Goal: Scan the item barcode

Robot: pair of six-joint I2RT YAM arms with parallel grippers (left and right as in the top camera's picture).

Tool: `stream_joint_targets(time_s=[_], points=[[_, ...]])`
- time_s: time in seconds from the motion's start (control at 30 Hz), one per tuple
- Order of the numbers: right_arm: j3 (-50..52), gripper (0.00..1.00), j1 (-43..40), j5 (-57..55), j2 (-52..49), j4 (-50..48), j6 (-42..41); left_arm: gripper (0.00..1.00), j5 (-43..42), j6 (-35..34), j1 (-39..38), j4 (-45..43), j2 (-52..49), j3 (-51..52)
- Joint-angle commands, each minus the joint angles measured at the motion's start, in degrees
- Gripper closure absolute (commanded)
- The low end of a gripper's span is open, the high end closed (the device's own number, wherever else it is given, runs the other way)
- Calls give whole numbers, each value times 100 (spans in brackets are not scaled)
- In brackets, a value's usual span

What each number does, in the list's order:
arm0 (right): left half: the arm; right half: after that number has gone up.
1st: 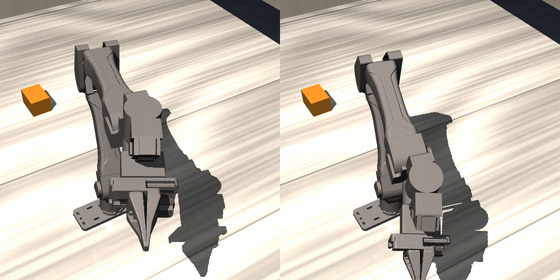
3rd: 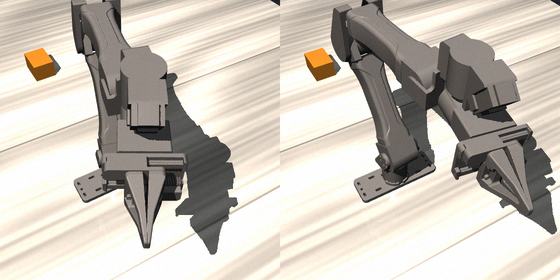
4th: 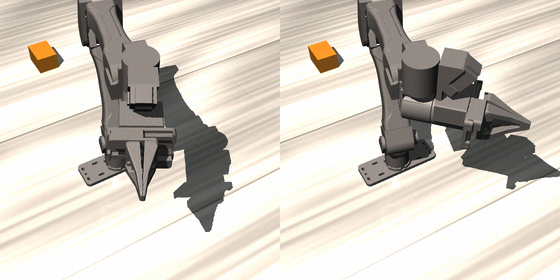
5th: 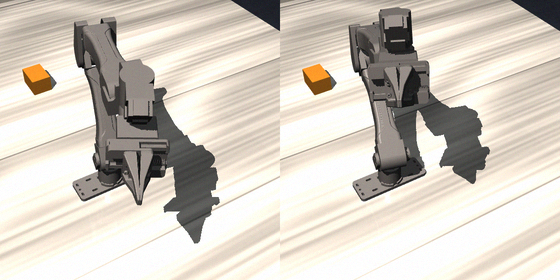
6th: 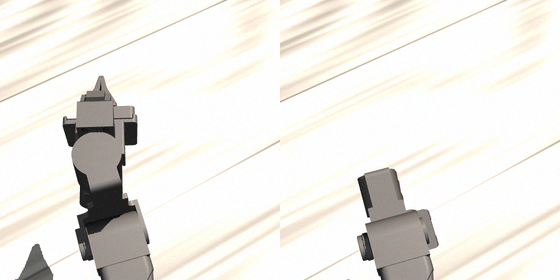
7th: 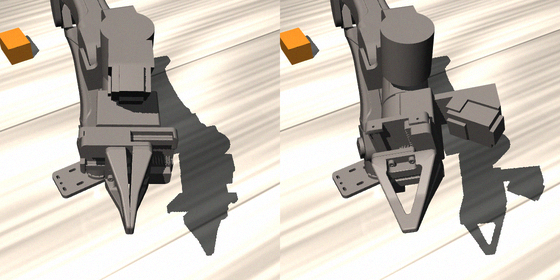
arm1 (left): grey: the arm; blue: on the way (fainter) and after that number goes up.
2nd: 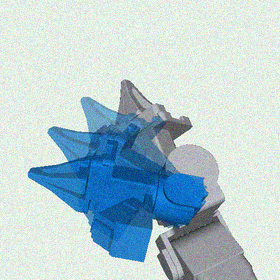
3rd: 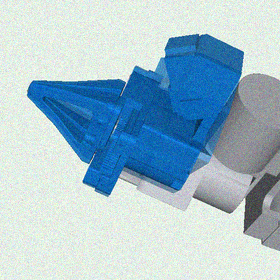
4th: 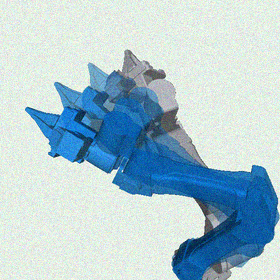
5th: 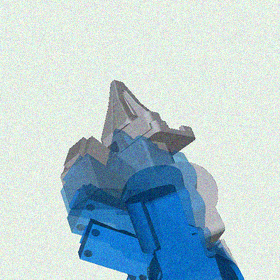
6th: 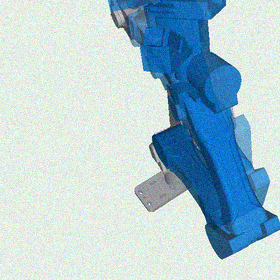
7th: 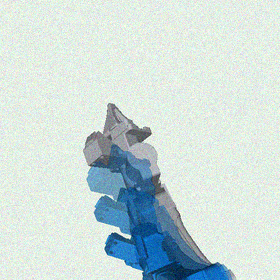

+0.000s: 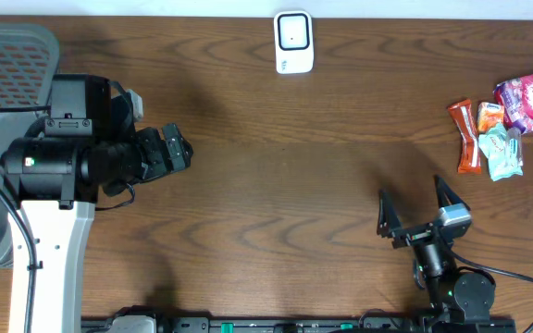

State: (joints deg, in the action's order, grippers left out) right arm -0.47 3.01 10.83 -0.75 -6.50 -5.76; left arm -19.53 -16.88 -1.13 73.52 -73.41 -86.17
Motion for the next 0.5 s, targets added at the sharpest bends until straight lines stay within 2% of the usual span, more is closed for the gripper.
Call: stream_joint_targets(time_s=[0.0, 0.13, 0.27, 0.47], points=[[17, 1, -28, -442, 48, 260, 70, 2, 15, 13, 31, 22, 7, -61], [17, 1, -28, -868, 48, 1143, 66, 2, 15, 13, 31, 22, 7, -61], [15, 1, -31, -994, 46, 1102, 358, 2, 15, 15, 31, 22, 7, -61], [15, 1, -28, -990, 48, 1102, 374, 2, 15, 13, 31, 22, 7, -61]])
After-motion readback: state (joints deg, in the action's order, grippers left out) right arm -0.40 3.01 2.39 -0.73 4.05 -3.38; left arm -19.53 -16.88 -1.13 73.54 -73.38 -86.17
